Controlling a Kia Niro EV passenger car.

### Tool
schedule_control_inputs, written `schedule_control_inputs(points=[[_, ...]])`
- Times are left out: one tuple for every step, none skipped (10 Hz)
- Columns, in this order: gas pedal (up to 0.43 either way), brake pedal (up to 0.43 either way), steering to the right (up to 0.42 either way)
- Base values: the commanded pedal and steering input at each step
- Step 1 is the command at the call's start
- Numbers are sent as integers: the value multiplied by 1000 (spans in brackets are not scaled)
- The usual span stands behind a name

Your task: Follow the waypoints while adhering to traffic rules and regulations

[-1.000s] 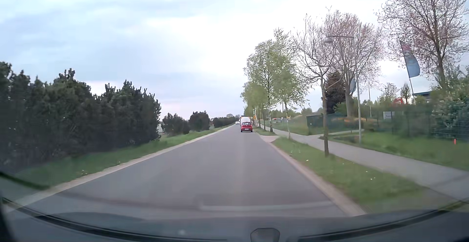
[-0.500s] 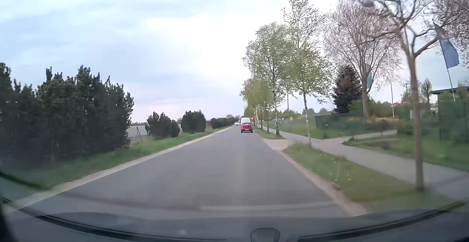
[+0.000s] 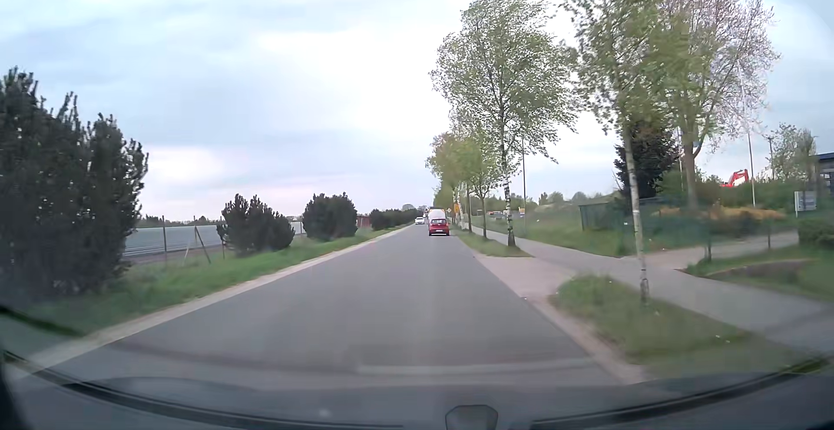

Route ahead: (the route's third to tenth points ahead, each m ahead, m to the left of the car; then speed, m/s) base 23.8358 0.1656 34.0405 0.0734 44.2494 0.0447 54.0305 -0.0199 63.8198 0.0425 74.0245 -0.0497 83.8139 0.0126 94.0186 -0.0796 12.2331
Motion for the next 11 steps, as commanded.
schedule_control_inputs(points=[[157, 0, 0], [157, 0, 0], [157, 0, 0], [157, 0, 0], [157, 0, -1], [157, 0, -1], [157, 0, -1], [157, 0, -1], [157, 0, -1], [157, 0, -1], [157, 0, -1]])
